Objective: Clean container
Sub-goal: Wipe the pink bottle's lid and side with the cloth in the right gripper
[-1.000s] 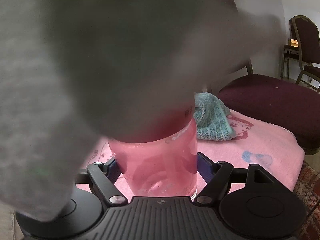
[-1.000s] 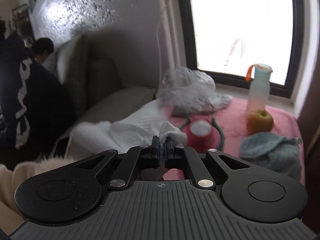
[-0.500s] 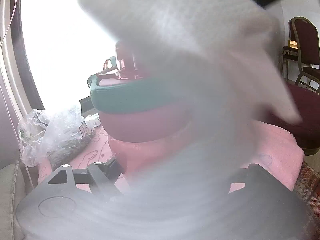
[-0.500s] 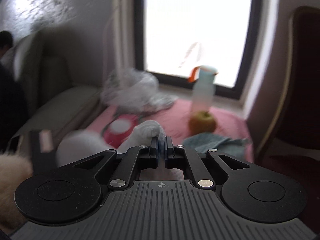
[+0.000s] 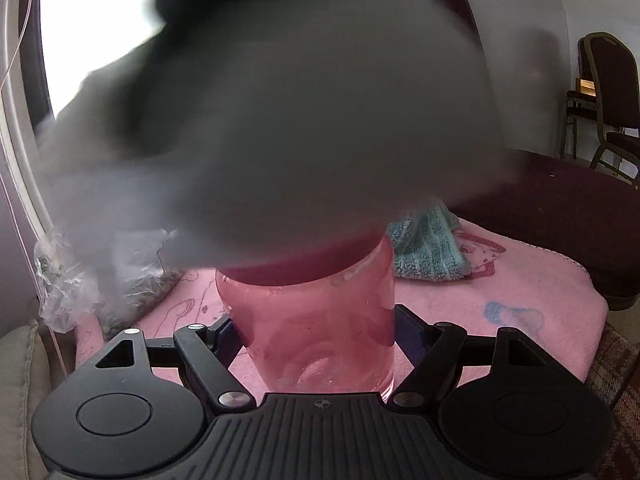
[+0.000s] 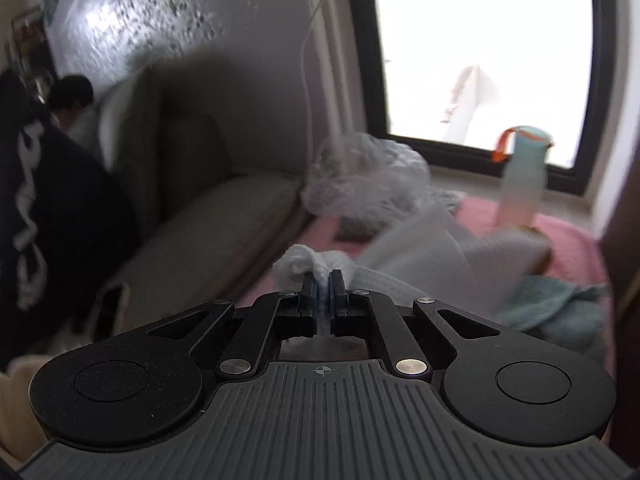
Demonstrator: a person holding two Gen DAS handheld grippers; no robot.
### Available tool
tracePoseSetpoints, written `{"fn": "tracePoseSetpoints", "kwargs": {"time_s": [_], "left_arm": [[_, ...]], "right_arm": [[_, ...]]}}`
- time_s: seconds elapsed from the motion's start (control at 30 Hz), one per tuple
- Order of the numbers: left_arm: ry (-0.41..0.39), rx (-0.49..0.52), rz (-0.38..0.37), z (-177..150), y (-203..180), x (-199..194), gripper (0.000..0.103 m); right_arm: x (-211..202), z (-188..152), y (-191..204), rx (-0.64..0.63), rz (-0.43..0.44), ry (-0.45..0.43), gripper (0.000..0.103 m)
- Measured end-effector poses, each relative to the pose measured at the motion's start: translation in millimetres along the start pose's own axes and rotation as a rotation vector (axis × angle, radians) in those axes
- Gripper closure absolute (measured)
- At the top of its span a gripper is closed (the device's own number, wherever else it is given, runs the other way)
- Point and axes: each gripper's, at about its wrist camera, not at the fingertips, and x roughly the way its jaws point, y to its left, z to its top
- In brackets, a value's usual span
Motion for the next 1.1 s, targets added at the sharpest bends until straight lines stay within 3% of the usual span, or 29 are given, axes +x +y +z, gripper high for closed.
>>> {"fn": "tracePoseSetpoints", "kwargs": {"time_s": [0.1,0.2,0.3,0.37,0.43,0.53,0.67,0.77,1.0,1.1], "left_arm": [[0.010,0.005,-0.006,0.3,-2.8,2.5,0.030],[0.021,0.005,-0.005,2.6,-2.4,2.7,0.030],[0.032,-0.016,-0.011,2.8,1.5,1.7,0.030],[0.035,-0.014,0.006,2.7,0.8,-0.6,0.026],[0.038,0.025,0.046,2.3,-6.1,-6.1,0.013],[0.031,0.028,0.079,1.9,-12.7,-20.5,0.009],[0.041,-0.111,0.089,5.3,-9.1,-36.8,0.008],[0.047,-0.158,0.084,13.0,-7.7,-44.1,0.007],[0.055,-0.065,0.135,40.2,-13.7,-37.1,0.006],[0.040,-0.041,0.131,49.9,-17.7,-30.6,0.006]], "right_arm": [[-26.4,-15.3,-14.8,0.054,-0.033,-0.040,0.101],[-58.4,-28.9,-41.0,0.133,-0.148,-0.115,0.098],[-76.2,-48.5,-77.1,0.278,-0.198,-0.147,0.098],[-77.6,-66.3,-94.7,0.369,-0.229,-0.151,0.097],[-73.3,-85.5,-105.2,0.423,-0.258,-0.150,0.097],[-59.1,-115.3,-111.9,0.495,-0.242,-0.136,0.095],[-29.4,-147.5,-119.2,0.611,-0.189,-0.090,0.090],[-7.0,-164.4,-119.9,0.646,-0.174,-0.027,0.087],[4.3,-190.1,-124.0,0.706,-0.128,-0.026,0.085],[0.4,-191.7,-125.6,0.700,-0.105,-0.038,0.079]]}}
